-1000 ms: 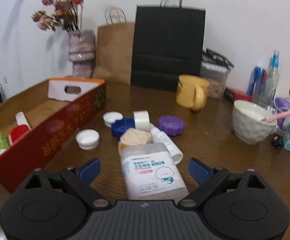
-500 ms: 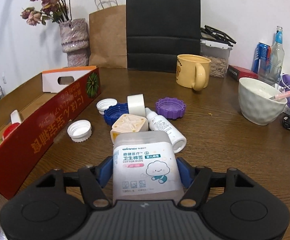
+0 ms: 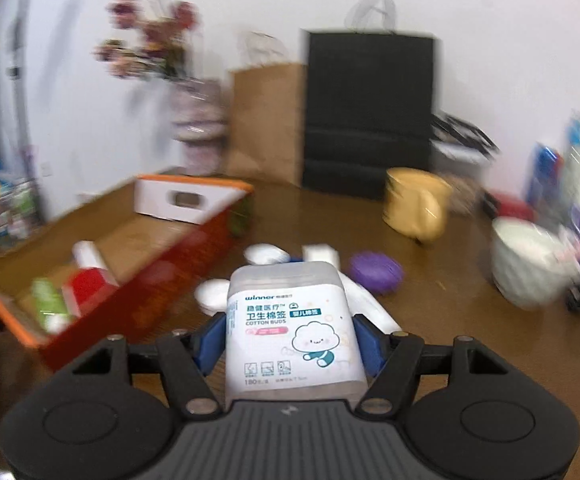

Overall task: Organize rigid objects
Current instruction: 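Carry the cotton-swab container over the orange box, lower it, open the right gripper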

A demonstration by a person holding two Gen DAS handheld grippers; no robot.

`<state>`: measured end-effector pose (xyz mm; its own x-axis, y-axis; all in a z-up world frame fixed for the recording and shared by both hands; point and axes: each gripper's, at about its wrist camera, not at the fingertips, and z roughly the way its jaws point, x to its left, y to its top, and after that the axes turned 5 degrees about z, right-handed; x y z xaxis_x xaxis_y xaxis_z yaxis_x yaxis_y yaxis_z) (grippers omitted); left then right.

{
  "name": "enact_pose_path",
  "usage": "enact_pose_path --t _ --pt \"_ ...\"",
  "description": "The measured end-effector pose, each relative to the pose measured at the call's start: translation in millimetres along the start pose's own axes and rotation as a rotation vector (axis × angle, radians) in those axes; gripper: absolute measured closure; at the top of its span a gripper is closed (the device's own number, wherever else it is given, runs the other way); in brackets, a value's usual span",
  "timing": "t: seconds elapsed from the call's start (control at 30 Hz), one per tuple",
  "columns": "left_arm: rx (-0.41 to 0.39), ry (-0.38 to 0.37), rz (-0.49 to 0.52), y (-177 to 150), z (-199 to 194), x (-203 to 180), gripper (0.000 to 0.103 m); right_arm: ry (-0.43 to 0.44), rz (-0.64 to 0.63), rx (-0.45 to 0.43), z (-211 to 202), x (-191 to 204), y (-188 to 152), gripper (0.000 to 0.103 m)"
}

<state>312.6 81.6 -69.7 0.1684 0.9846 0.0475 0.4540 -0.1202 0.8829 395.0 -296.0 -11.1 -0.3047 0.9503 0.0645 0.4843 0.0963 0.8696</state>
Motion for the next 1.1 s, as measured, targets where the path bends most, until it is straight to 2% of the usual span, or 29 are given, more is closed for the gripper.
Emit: enact_pose_path --t 0.37,0.5,0.63,0.97,1.1 --pt "0.000 0.000 0.000 -0.1 -0.1 0.0 0.020 0.199 -0.252 0.031 33.9 77.8 76.0 0.037" --pt "0.001 0.000 0.000 0.0 -0.1 -0.2 0.020 0.288 -0.353 0.115 61.6 102.9 93.6 0.037" --pt "0.001 0.000 0.002 -1.2 0.5 -0.7 0.020 0.396 -0.455 0.240 93.4 117.3 102.9 0.037" --pt "0.005 -0.010 -0.011 -2.8 1.5 0.8 0.020 0.463 -0.580 0.347 144.2 132.3 113.6 0.037" --pt "0.005 -0.011 -0.013 -2.9 1.3 1.0 0.020 0.447 -0.602 0.379 163.3 135.2 109.0 0.036"
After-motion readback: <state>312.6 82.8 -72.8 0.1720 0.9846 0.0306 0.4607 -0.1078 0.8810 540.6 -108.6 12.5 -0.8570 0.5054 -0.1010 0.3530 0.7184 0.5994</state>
